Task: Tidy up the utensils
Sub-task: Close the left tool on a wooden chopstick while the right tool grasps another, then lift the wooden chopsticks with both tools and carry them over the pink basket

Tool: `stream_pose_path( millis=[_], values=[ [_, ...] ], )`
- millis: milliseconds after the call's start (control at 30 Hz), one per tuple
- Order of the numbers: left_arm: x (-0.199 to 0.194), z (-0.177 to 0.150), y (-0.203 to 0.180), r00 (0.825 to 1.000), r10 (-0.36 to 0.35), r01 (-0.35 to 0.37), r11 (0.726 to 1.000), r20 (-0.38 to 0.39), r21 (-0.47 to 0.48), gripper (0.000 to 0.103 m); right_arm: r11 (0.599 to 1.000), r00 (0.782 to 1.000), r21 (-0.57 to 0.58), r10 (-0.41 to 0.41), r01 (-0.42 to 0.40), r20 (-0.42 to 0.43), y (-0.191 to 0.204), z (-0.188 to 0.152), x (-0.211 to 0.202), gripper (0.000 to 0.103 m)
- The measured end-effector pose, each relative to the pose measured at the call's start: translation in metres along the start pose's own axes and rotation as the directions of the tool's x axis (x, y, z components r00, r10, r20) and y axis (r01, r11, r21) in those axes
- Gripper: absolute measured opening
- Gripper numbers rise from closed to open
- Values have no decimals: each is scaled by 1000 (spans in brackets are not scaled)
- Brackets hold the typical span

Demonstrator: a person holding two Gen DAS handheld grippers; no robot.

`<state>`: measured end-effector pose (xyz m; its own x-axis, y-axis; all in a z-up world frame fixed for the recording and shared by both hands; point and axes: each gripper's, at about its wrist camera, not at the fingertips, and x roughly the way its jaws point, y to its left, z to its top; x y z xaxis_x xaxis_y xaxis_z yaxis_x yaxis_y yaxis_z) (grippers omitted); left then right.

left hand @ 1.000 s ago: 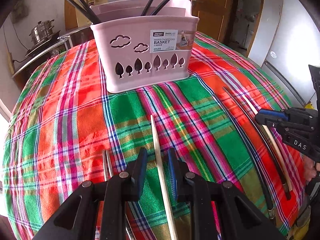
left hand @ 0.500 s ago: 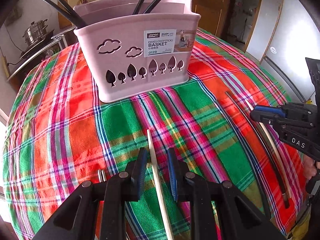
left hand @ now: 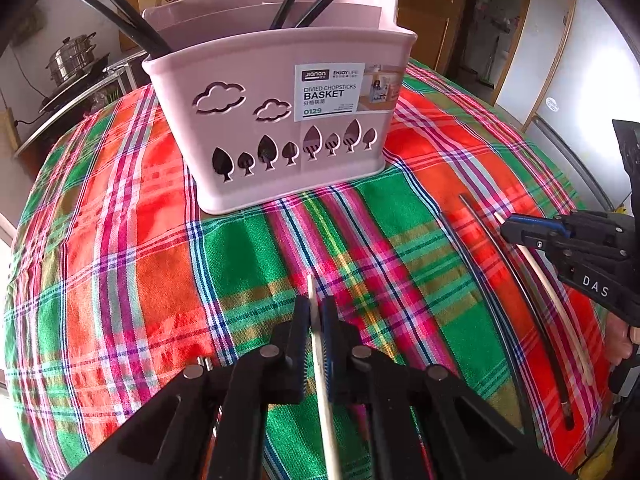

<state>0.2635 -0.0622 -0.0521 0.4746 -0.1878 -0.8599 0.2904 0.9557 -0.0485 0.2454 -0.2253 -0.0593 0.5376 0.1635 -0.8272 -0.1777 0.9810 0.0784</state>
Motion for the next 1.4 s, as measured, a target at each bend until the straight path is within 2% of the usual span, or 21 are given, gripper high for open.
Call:
stream_pose_path(
  millis=[233,533,1033,1200,1400],
  values=[
    [-3,5,9,1000,-27,27,999,-4,-19,5,999,999,20,32,-32,17,-4,1,-6,5],
    [-42,15,15,995,-64,66,998,74,-22,5,998,992,4,57,-58,110,1,11,-43,5],
    [-133,28,10,960,-91,93,996,263,6,5,996,952,-7,90,-92,292,6,23,-116,5],
    [-154,27,11,949,-89,91,996,301,8,5,996,932,-25,94,-91,349,10,23,-140,5],
    [-163,24,12,946,-86,88,996,314,6,5,995,923,-44,98,-88,372,15,22,-153,5]
  ],
)
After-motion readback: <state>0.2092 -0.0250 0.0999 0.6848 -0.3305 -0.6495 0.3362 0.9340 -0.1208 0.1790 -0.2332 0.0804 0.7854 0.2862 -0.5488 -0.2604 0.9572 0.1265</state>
